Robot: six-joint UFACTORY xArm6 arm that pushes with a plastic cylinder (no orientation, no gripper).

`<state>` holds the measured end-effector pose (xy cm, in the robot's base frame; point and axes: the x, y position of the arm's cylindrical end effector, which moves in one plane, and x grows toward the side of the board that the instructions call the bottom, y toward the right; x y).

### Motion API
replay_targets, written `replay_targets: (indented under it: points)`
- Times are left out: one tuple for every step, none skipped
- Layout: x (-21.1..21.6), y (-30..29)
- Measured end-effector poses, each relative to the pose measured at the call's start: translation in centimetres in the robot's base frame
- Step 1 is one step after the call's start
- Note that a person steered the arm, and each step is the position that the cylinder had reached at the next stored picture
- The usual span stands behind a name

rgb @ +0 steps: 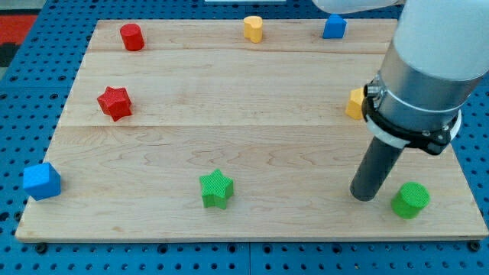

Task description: Keep green star on top left to green circle

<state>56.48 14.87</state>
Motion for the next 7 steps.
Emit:
replay_targets:
  points:
    - [0.6,-0.5]
    - [1.1,-0.5]
    - [0.5,-1.3]
    - [-0.6,-2.1]
    - [2.2,-7.0]
    - [5.1,-14.2]
    - [-0.1,-26.0]
